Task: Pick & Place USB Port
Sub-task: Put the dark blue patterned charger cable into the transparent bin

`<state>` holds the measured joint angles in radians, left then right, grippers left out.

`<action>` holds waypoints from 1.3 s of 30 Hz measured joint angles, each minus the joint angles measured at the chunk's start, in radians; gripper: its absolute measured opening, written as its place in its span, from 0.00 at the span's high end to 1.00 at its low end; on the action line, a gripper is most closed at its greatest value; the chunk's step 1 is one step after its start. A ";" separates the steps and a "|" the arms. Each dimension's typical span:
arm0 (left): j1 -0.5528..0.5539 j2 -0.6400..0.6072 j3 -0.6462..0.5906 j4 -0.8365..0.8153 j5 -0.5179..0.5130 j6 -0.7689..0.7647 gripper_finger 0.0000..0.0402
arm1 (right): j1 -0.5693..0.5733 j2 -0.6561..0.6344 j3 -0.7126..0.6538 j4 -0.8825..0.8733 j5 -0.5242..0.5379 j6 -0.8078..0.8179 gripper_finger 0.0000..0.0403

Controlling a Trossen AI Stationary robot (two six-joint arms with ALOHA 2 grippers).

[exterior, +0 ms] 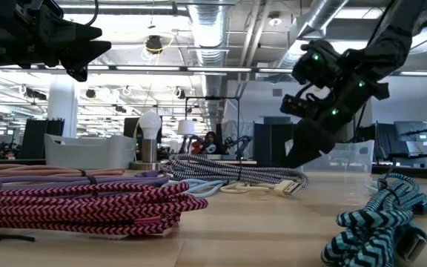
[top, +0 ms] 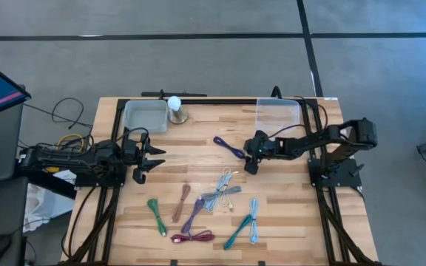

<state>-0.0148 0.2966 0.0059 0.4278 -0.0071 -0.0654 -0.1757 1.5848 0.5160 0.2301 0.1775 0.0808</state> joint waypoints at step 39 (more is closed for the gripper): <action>0.000 0.000 0.000 0.000 0.000 0.000 0.60 | -0.056 -0.368 -0.003 -0.224 0.153 -0.140 0.97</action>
<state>-0.0149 0.2966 0.0055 0.4278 -0.0071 -0.0658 -0.2317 1.2172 0.5133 0.0064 0.3304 -0.0587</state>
